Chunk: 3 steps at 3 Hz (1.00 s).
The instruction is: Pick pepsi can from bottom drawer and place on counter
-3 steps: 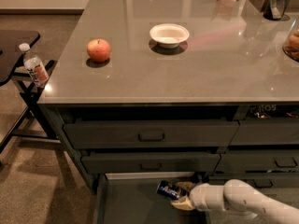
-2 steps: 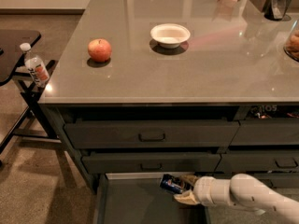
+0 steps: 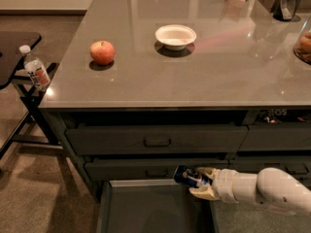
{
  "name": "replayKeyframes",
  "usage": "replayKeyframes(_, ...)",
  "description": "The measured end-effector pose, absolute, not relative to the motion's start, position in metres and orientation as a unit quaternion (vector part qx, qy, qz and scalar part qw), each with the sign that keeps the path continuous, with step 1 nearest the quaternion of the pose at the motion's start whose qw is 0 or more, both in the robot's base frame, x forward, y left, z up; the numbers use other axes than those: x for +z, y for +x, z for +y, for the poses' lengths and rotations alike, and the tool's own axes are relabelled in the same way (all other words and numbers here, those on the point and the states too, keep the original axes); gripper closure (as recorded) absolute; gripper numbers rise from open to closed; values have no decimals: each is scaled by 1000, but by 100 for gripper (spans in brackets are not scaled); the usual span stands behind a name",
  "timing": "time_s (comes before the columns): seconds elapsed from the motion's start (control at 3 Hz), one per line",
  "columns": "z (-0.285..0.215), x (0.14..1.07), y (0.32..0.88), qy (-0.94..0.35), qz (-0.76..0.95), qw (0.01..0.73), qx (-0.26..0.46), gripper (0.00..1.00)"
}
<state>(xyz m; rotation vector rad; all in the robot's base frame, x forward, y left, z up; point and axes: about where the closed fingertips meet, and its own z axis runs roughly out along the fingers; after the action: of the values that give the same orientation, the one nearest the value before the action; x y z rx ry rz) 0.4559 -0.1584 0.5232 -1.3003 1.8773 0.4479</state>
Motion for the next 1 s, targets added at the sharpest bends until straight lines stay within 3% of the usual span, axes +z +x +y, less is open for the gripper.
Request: replayKeyframes(1.0,-159,565,451,-535,723,413,142,100)
